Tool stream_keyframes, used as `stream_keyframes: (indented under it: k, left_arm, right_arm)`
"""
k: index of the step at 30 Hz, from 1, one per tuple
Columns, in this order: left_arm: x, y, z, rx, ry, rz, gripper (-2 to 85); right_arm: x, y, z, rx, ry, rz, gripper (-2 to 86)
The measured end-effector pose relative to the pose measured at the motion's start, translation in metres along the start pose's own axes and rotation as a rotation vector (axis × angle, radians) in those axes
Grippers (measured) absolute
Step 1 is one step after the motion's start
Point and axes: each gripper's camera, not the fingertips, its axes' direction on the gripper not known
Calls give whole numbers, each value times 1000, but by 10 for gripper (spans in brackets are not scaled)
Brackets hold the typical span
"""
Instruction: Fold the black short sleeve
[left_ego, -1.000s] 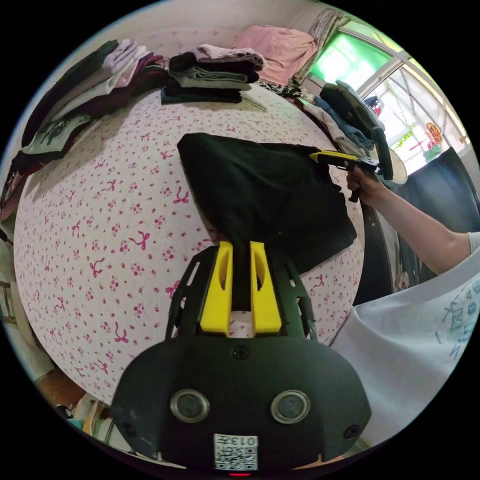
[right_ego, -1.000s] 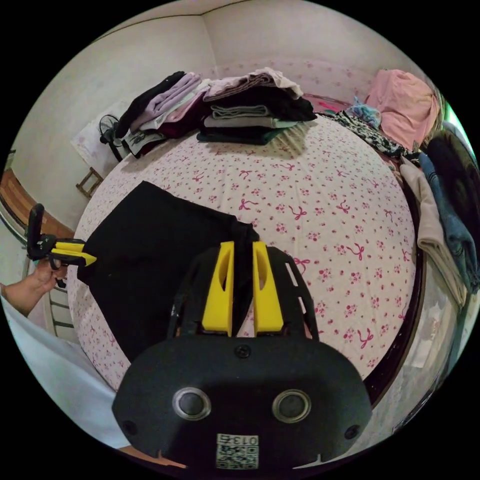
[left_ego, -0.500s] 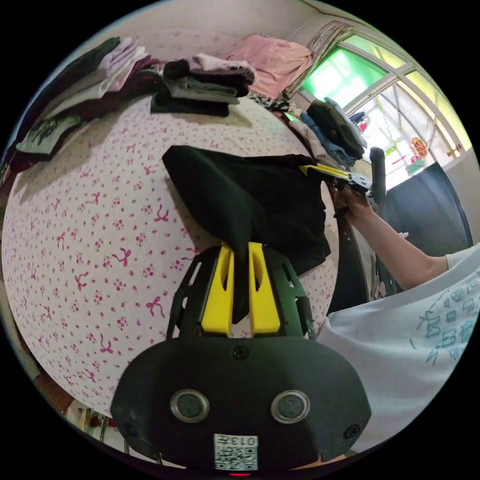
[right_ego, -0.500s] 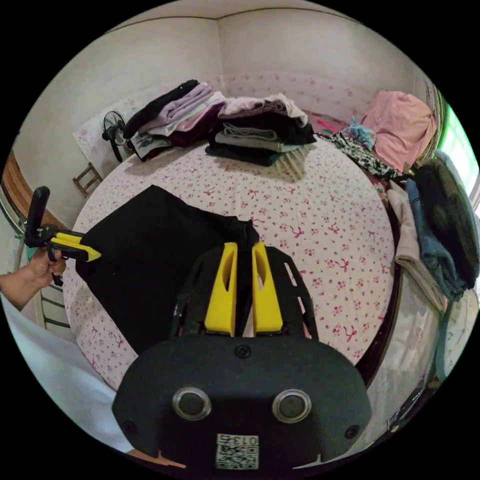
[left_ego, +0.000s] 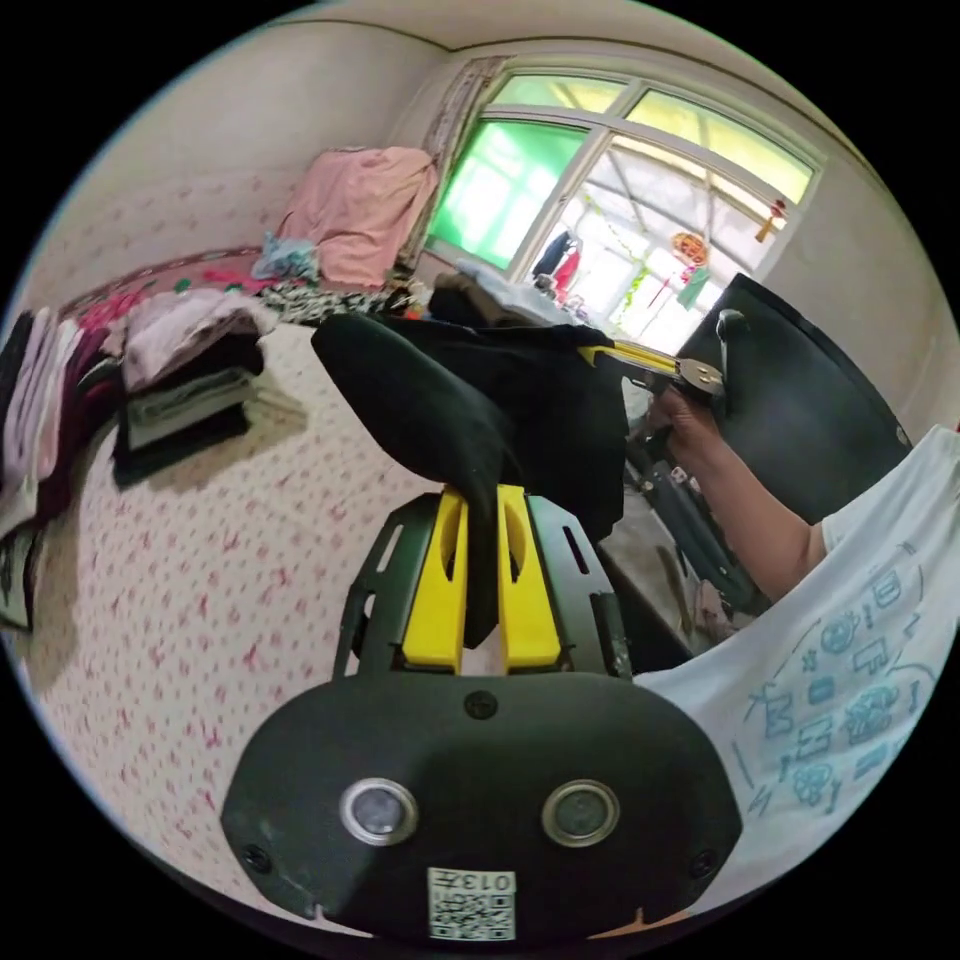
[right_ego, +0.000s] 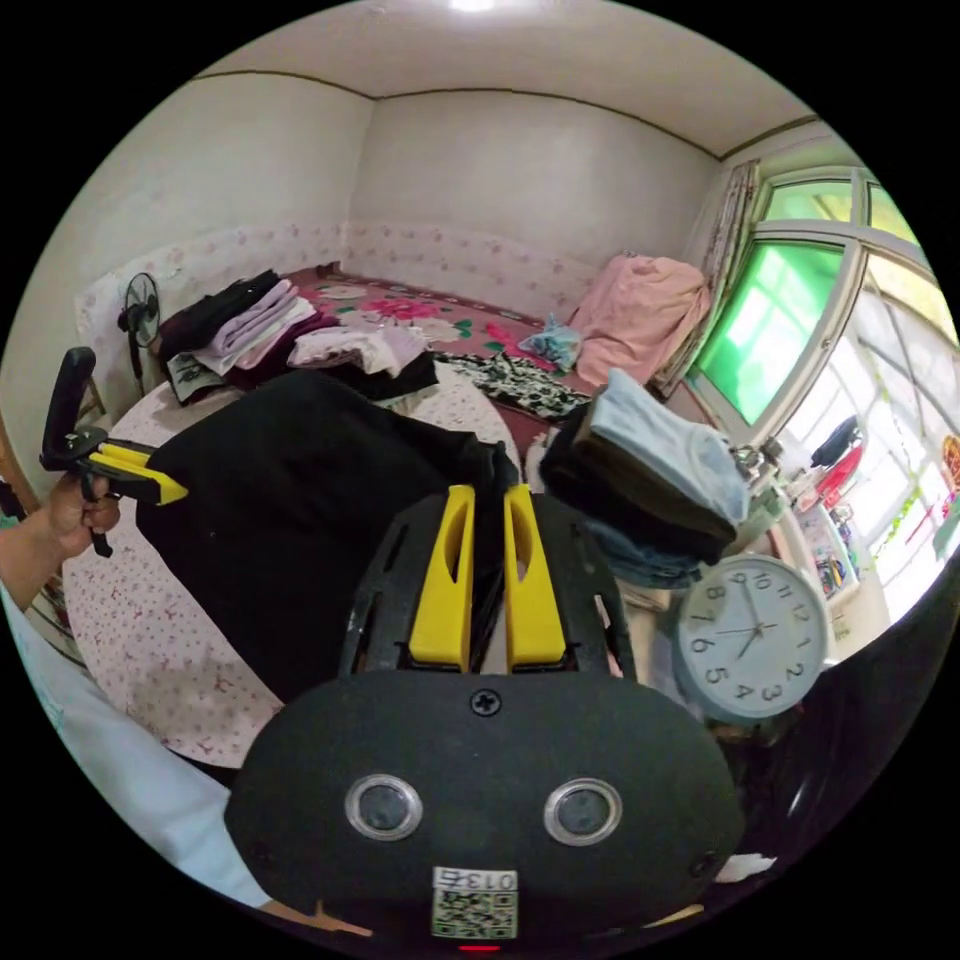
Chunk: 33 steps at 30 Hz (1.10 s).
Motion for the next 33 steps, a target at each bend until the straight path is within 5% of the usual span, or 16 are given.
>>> stream_keyframes:
  k: [10, 16, 26, 33]
  left_arm:
    - [75, -256, 177, 93, 58, 245, 51]
    - [69, -364, 275, 87, 38, 203, 52]
    - [10, -392, 410, 20, 109, -98, 53]
    - [23, -387, 442, 36, 107, -91, 57]
  right_arm:
    - [219, -103, -20, 56, 290, -33, 9]
    - [322, -175, 35, -13, 300, -31, 9]
    - [382, -201, 195, -303, 233, -30, 31]
    - [382, -188, 186, -144, 344, -4, 84]
